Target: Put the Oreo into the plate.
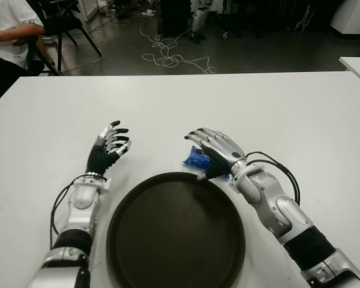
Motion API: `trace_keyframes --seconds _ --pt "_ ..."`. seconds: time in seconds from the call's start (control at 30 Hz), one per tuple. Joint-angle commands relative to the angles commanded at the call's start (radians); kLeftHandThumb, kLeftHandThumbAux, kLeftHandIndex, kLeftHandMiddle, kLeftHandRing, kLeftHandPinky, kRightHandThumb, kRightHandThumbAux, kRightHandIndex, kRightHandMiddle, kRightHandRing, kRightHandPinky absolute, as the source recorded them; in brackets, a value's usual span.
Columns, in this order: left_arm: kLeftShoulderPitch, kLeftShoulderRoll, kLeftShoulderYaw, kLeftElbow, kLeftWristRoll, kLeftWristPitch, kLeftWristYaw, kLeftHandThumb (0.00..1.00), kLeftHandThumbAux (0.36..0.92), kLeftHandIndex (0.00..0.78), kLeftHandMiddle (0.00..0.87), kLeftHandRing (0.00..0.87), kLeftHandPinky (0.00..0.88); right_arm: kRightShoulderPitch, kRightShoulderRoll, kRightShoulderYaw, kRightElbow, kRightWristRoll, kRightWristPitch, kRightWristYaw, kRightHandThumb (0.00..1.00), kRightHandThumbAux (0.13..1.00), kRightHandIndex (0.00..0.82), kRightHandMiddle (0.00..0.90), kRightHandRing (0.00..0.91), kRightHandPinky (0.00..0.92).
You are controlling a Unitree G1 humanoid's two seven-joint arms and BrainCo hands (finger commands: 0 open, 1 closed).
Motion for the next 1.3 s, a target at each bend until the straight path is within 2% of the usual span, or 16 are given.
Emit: trace_keyframes --seconds 0.3,0.57,0.83,1.07,1.3 --pt "0.003 0.009 -0.005 -0.005 0.024 0.004 0.023 0.323 0.720 0.144 0.276 0.301 0.312 -0.018 0.002 0.007 0.041 0.006 -0.007 -0.027 0.000 0.827 0.028 0.064 0.042 0.057" --pt "0.002 0.011 0.002 0.000 0.008 0.000 0.006 0.350 0.719 0.142 0.278 0.305 0.315 -0.038 0.006 0.011 0.091 0.005 -0.012 -0.066 0.000 0.831 0.028 0.064 0.045 0.060" --pt "0.002 0.012 0.004 0.003 0.005 0.000 0.001 0.364 0.726 0.136 0.268 0.296 0.317 -0.052 0.000 -0.001 0.050 -0.007 0.041 -0.050 0.000 0.820 0.036 0.069 0.057 0.057" --pt "0.003 0.014 0.002 0.000 0.010 -0.008 0.003 0.340 0.733 0.141 0.276 0.296 0.316 -0.065 0.007 -0.002 0.051 -0.009 0.088 -0.038 0.000 0.812 0.043 0.070 0.061 0.055" --pt "0.005 0.015 0.002 -0.003 0.008 -0.006 0.000 0.366 0.734 0.141 0.270 0.299 0.325 -0.074 0.008 -0.002 0.053 -0.010 0.123 -0.041 0.000 0.799 0.053 0.083 0.076 0.065"
